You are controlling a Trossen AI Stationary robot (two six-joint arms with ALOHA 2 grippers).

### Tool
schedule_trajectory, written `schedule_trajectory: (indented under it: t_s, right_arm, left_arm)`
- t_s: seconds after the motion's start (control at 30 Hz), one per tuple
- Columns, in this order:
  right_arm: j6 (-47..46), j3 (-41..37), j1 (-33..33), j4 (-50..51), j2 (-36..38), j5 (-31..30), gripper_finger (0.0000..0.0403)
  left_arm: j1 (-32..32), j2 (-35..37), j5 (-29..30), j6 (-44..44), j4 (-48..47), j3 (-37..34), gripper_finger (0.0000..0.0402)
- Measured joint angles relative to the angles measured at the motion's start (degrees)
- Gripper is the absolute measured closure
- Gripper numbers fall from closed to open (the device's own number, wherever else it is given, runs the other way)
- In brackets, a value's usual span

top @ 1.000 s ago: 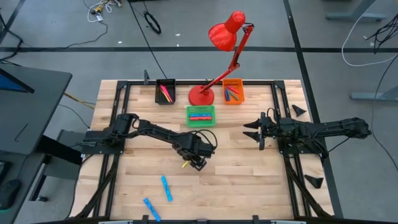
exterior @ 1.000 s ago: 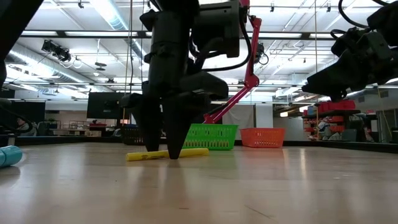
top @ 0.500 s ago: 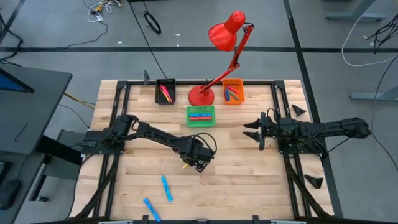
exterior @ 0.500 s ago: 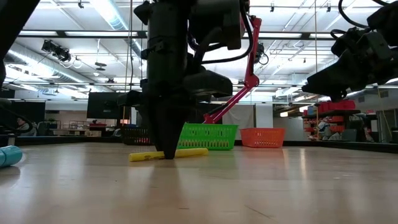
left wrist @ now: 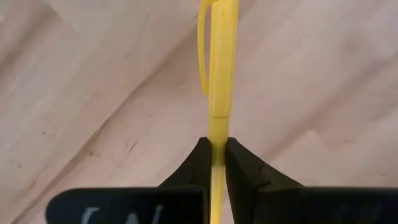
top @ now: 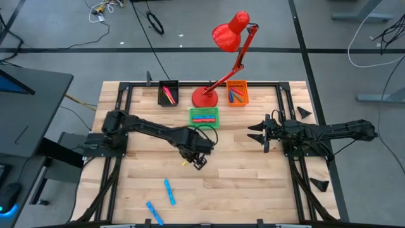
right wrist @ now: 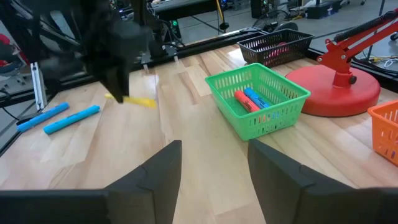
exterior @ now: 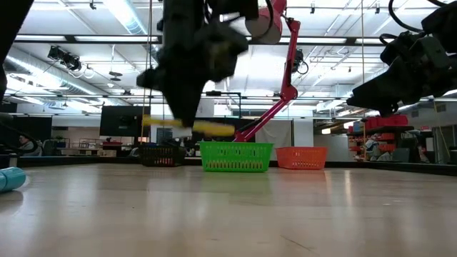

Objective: Pick & Place Markers
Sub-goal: Put the yellow pen into the black basket

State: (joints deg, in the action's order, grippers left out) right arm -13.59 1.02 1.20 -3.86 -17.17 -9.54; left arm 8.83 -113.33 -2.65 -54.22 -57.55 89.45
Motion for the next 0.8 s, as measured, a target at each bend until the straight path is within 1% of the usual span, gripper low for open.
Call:
schedule_trajectory:
  t_s: [0.07,0.2,0.43,0.57,0.7,0.8]
  right_arm:
    - [0.0,0.0,0.0,0.0,0.0,0.0,0.0218]
    - [0.0,0.0,0.0,0.0,0.0,0.0,0.0218]
    - [0.0,0.0,0.0,0.0,0.0,0.0,0.0218]
    - [0.0,0.0,0.0,-0.1,0.0,0.0,0.0218]
    - [0.0,0.0,0.0,0.0,0.0,0.0,0.0218]
    - [0.0,0.0,0.0,0.0,0.0,0.0,0.0218]
  left_arm:
    - [-0.7,2.5,-1.1,0.8,0.0,0.1,0.0377]
    - [-1.7,5.6,-2.3,2.5,-2.2,2.9,0.0377]
    - [-3.1,6.6,-3.3,6.0,-11.6,14.4,0.0377]
    - [-3.5,6.6,-3.3,7.4,-16.0,19.3,0.0377]
    - [-3.6,6.6,-3.4,8.5,-20.9,21.2,0.0377]
    - [-4.2,6.6,-4.8,9.7,-23.6,21.3,0.0377]
